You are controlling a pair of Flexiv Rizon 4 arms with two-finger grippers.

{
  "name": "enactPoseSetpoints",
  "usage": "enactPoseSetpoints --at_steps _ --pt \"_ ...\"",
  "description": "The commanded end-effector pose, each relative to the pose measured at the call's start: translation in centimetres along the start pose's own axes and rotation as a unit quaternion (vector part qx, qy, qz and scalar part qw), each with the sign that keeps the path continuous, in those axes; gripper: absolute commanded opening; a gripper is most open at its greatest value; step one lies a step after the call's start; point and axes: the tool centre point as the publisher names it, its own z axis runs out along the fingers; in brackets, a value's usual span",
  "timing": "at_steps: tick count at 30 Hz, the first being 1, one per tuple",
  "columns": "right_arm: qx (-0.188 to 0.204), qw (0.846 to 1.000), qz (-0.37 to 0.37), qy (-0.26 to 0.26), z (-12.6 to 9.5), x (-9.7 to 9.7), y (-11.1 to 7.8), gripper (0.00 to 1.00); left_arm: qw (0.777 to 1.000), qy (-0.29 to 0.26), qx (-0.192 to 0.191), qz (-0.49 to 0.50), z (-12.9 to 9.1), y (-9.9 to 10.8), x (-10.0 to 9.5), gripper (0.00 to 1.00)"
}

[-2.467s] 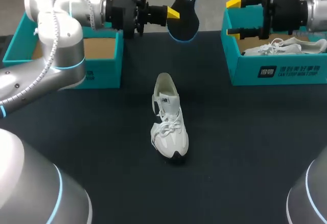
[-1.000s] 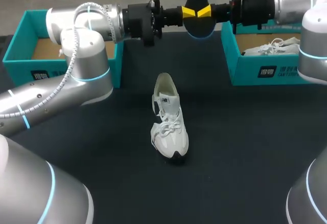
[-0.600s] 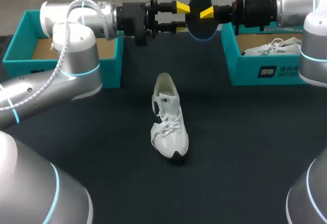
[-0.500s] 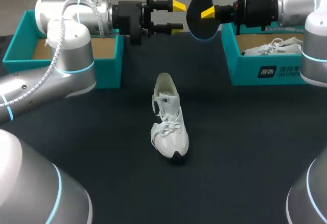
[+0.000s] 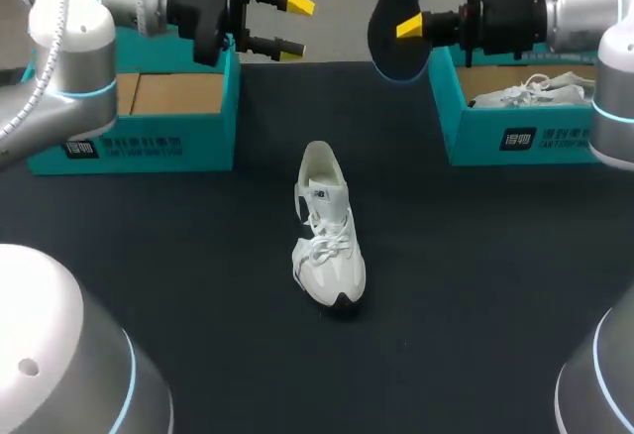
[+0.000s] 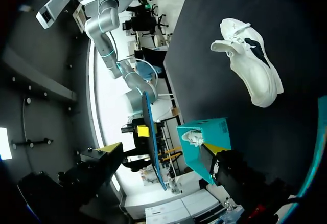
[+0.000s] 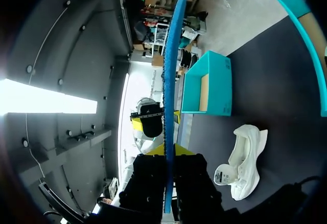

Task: Take the shoe out of the shoebox, open the shoe tongue, remove and reinsert the insole, then place the shoe into the shoebox

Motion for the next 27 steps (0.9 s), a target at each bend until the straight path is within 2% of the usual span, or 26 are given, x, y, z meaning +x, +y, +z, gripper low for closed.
enactPoseSetpoints --at_steps 1,5,14,16,19,23,27 --pt "-0.001 1.0 0.0 -0.003 -0.2 -0.1 -0.1 0.0 0.997 0.03 0.077 -0.002 -2.1 0.2 -0.3 1.0" --pt "-0.008 1.0 -0.017 -0.001 -0.4 0.0 0.1 0.0 0.995 0.039 0.088 -0.007 -2.9 -0.4 0.5 1.0" --pt "-0.003 0.99 -0.137 0.027 0.4 0.9 1.1 0.0 0.992 0.076 0.103 -0.019 -3.6 -2.2 3.3 1.0" --pt "-0.003 0.988 -0.153 0.031 0.7 1.1 1.3 0.0 0.989 0.109 0.103 -0.02 -4.1 -2.4 4.0 1.0" --pt "-0.005 0.984 -0.177 0.032 1.2 1.4 1.6 0.0 0.987 0.129 0.096 -0.026 -5.0 -2.6 5.0 1.0" --pt "-0.008 0.981 -0.19 0.035 1.9 1.5 2.0 0.0 0.975 0.195 0.099 -0.028 -6.4 -2.8 6.9 1.0" --pt "-0.008 0.979 -0.2 0.03 2.4 1.5 2.2 0.0 0.974 0.205 0.09 -0.034 -7.0 -3.0 7.5 1.0"
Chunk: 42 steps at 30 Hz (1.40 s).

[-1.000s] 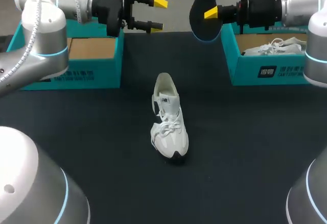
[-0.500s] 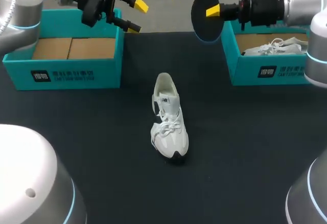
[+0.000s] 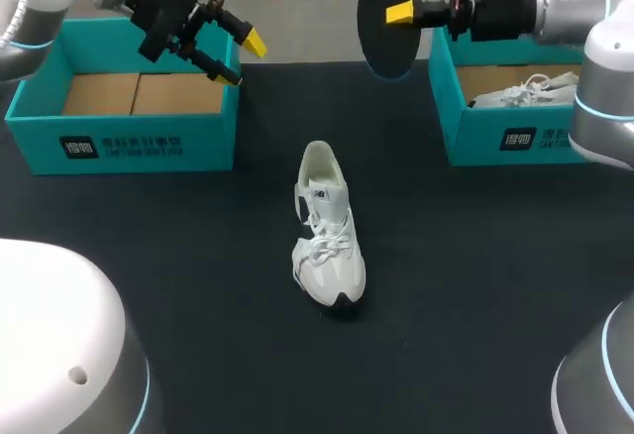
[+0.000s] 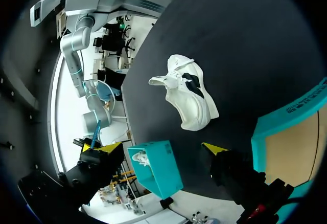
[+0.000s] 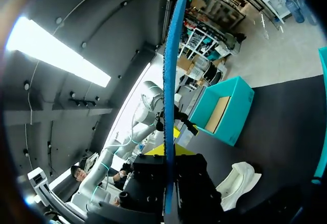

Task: Take the shoe out of the shoebox, open the shoe tongue, remove and reinsert the insole, then place the shoe into the shoebox

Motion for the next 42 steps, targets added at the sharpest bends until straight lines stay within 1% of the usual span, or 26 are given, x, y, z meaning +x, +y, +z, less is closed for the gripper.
enactPoseSetpoints --at_steps 1,5,9,13,14,33,34,36,38,39,41,42 --pt "0.003 1.0 -0.004 -0.004 0.8 -0.3 0.5 0.0 1.0 0.015 -0.012 -0.002 -0.6 -0.7 -0.2 1.0" --pt "0.004 1.0 -0.01 -0.008 1.1 -0.2 0.6 0.0 0.999 0.037 -0.024 -0.007 -1.0 -0.6 0.5 1.0" --pt "0.006 1.0 -0.015 -0.009 1.2 -0.2 0.7 0.0 0.998 0.046 -0.032 -0.014 -1.4 -0.7 0.8 1.0" --pt "0.007 1.0 -0.015 -0.005 1.3 -0.3 0.8 0.0 0.996 0.052 -0.047 -0.048 -1.6 -0.8 1.4 1.0" --pt "0.007 1.0 -0.014 -0.005 1.4 -0.3 0.7 0.0 0.996 0.042 -0.049 -0.06 -1.6 -0.8 1.5 1.0" --pt "0.007 1.0 -0.011 -0.008 1.4 -0.3 0.7 0.0 0.996 0.042 -0.049 -0.06 -1.6 -0.8 1.5 1.0" --pt "0.008 1.0 -0.024 -0.011 1.6 -0.4 0.6 0.0 0.996 0.042 -0.049 -0.06 -1.6 -0.8 1.5 1.0" --pt "-0.009 0.999 -0.046 -0.003 2.4 -1.1 0.3 0.0 0.996 0.042 -0.049 -0.06 -1.6 -0.8 1.5 1.0" --pt "-0.016 0.998 -0.068 -0.006 2.9 -1.8 0.3 0.0 0.996 0.042 -0.049 -0.06 -1.6 -0.8 1.5 1.0" --pt "-0.022 0.996 -0.09 -0.003 3.2 -2.0 0.3 0.0 0.996 0.042 -0.049 -0.06 -1.6 -0.8 1.5 1.0" --pt "-0.021 0.993 -0.114 -0.009 3.8 -2.4 0.3 0.0 0.996 0.042 -0.049 -0.06 -1.6 -0.8 1.5 1.0" --pt "-0.025 0.991 -0.129 -0.004 4.1 -2.6 0.2 0.0 0.996 0.042 -0.049 -0.06 -1.6 -0.8 1.5 1.0"
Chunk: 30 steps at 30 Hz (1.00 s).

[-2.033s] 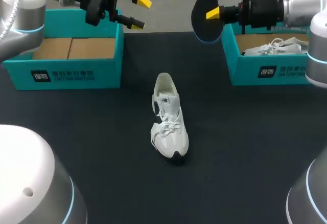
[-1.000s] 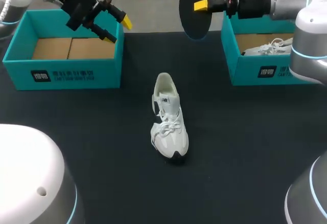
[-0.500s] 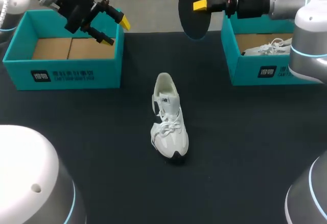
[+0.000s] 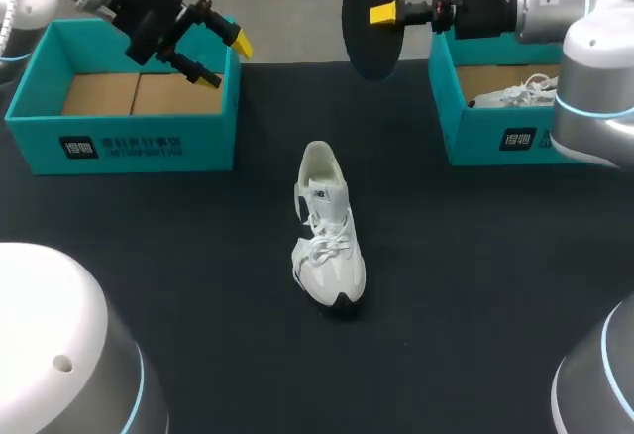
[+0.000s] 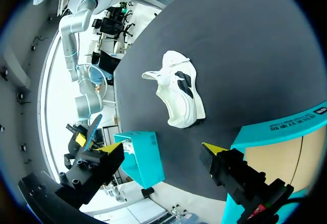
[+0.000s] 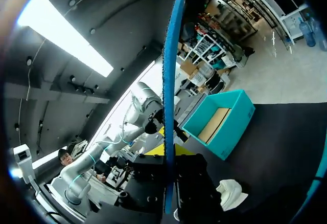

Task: Take the shoe out of the shoebox, open the shoe tongue, remove and reinsert the insole, then place the shoe into the shoebox

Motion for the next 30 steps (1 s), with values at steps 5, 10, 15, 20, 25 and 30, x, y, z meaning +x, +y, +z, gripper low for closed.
enactPoseSetpoints --at_steps 5,10,15,20,25,30 --pt "-0.008 0.997 -0.077 0.003 2.6 -2.3 -1.5 0.0 1.0 0.001 -0.001 0.0 -0.1 -0.1 0.0 1.0" --pt "-0.008 0.994 -0.105 -0.005 2.9 -3.6 -2.5 0.0 1.0 0.001 -0.001 0.0 -0.1 -0.1 0.0 1.0" --pt "-0.007 0.994 -0.106 -0.007 3.0 -3.8 -2.7 0.0 1.0 0.001 -0.001 0.0 -0.1 -0.1 0.0 1.0" --pt "-0.007 0.994 -0.106 -0.007 3.0 -3.8 -2.7 0.0 1.0 0.001 -0.001 0.0 -0.1 -0.1 0.0 1.0" --pt "-0.007 0.994 -0.106 -0.007 3.0 -3.8 -2.7 0.0 1.0 0.001 -0.001 0.0 -0.1 -0.1 0.0 1.0" --pt "-0.01 0.987 -0.153 -0.036 4.7 -5.8 -4.3 0.0 1.0 0.001 -0.001 0.0 -0.1 -0.1 0.0 1.0"
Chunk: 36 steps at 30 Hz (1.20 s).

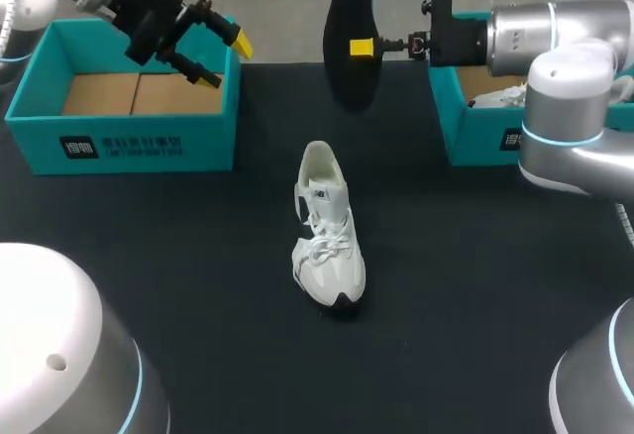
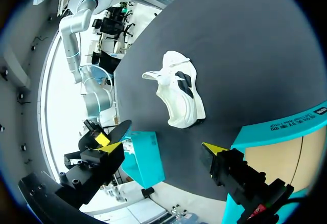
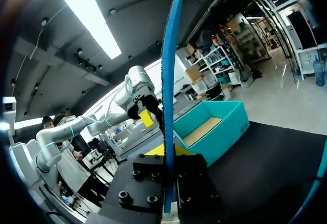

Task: Take the shoe out of the shoebox, open the shoe tongue, remove and reinsert the insole, then place the shoe into the shoebox

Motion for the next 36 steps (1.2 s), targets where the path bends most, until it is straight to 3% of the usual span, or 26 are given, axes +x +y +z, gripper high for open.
enactPoseSetpoints --at_steps 1,10,20,29,36 --pt "-0.019 0.999 -0.027 -0.013 1.9 -0.7 -1.4 0.0 1.0 0.002 0.0 0.0 -0.1 -0.1 0.0 1.0" --pt "-0.019 0.998 -0.051 -0.022 3.8 -2.0 -2.8 0.0 1.0 0.002 0.0 0.0 -0.1 -0.1 0.0 1.0" --pt "0.014 0.999 -0.035 -0.021 4.6 -3.1 -5.8 0.0 1.0 0.002 0.0 0.0 -0.1 -0.1 0.0 1.0" --pt "0.006 0.999 -0.023 -0.021 5.1 -3.2 -8.4 0.0 1.0 0.002 0.0 0.0 -0.1 -0.1 0.0 1.0" --pt "-0.001 1.0 -0.013 -0.017 5.5 -2.6 -9.0 0.0 1.0 0.002 0.0 0.0 -0.1 -0.1 0.0 1.0"
